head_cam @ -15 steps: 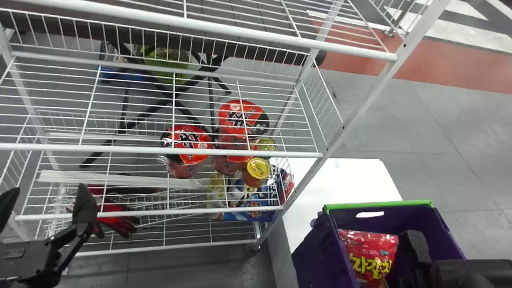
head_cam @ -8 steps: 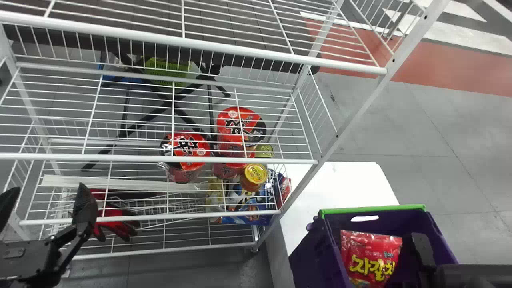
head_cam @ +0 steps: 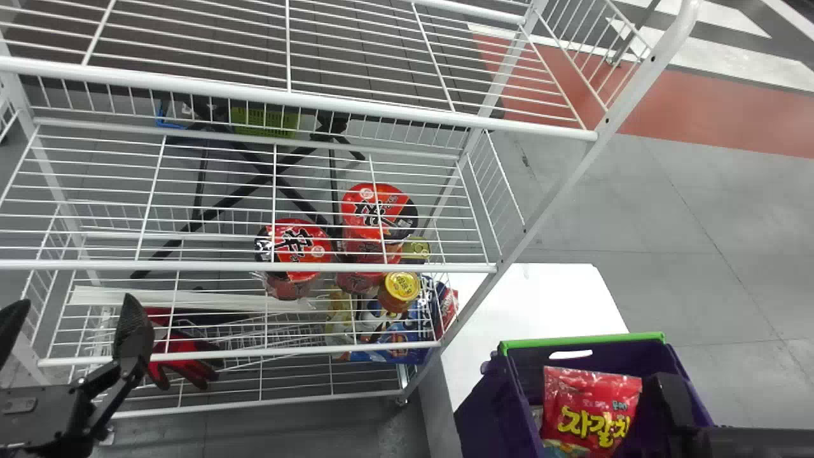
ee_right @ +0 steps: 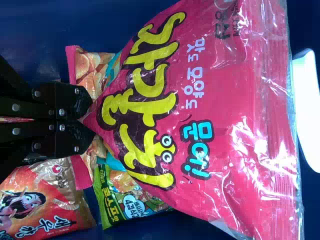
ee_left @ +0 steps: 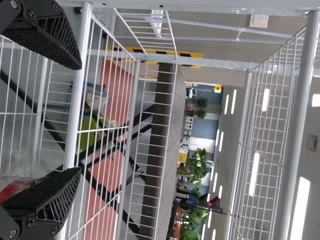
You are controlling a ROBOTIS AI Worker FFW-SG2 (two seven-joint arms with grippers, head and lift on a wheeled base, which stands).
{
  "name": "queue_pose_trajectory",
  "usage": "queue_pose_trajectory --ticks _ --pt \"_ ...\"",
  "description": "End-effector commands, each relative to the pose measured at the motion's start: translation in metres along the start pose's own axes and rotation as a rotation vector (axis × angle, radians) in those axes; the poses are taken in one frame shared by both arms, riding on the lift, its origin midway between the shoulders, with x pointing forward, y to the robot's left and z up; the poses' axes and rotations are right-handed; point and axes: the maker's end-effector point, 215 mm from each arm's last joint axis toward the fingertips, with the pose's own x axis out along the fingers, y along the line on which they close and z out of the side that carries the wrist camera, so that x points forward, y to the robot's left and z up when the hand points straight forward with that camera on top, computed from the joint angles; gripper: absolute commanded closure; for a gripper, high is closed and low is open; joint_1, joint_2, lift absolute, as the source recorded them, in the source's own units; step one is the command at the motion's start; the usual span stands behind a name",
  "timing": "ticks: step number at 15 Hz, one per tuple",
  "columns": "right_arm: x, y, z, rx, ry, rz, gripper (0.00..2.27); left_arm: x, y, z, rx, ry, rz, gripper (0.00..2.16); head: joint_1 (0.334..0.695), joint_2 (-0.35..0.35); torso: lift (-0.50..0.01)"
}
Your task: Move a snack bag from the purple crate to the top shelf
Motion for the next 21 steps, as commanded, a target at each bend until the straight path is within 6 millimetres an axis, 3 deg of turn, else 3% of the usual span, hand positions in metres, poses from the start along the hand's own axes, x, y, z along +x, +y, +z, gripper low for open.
queue_pose_trajectory --ticks 1,8,21 --pt "-0.001 -0.004 -0.002 0.012 -0.005 -0.003 1.95 -0.001 0.002 -0.001 0.003 0.004 -0.002 0.08 0.695 -0.35 -0.284" --pt "0.002 -0.001 -0.01 0.037 -0.023 0.012 1.95 -0.006 0.014 -0.001 0.019 0.015 -0.002 0.08 0.695 -0.35 -0.256" --pt "0.003 0.011 -0.017 0.071 -0.054 0.042 1.95 -0.009 0.019 0.002 0.02 0.015 -0.007 0.08 0.695 -0.35 -0.203"
